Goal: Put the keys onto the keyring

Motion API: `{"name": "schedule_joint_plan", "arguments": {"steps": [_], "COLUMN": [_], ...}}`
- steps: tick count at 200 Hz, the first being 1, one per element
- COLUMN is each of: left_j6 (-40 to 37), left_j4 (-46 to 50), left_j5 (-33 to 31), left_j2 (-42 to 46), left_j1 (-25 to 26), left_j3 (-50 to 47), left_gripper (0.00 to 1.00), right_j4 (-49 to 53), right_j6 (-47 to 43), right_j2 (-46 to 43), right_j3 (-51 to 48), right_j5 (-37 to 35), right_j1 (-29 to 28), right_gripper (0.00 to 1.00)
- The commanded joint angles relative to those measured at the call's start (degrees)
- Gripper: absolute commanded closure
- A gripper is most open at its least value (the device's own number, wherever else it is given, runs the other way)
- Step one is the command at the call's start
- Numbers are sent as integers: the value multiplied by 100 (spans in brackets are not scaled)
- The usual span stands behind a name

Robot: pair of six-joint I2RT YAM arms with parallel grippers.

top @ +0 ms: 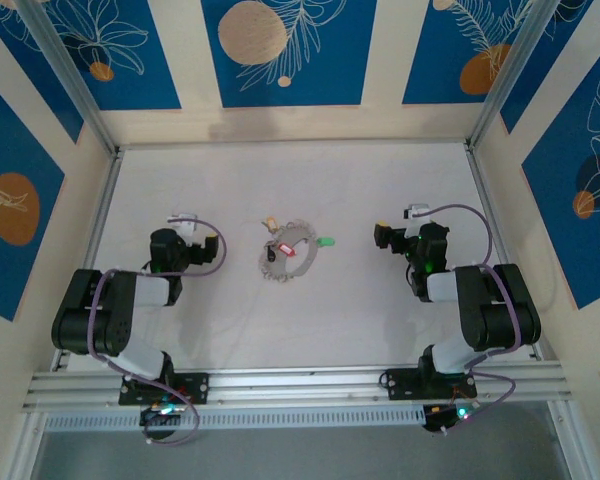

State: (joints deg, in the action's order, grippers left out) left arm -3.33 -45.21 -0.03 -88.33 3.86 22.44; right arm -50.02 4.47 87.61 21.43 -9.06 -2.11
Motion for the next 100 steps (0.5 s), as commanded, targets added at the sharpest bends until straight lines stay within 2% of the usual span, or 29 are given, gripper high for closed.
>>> {"name": "schedule_joint_plan", "arguments": {"steps": [1,100], "left_j6": [61,34], "left_j4": [-230,-234], "left_j5": [-58,-98], "left_j2": [27,35], "left_j1": [-52,-25], "left_j3": [68,59], "left_gripper": [0,0], "right_j4": [27,-78], "right_j6": [109,-8], "right_j2": [-16,-17], "right_j3": [89,28], "right_j5": [-139,-76], "right_j1": [29,-44], "right_gripper": [1,1]}}
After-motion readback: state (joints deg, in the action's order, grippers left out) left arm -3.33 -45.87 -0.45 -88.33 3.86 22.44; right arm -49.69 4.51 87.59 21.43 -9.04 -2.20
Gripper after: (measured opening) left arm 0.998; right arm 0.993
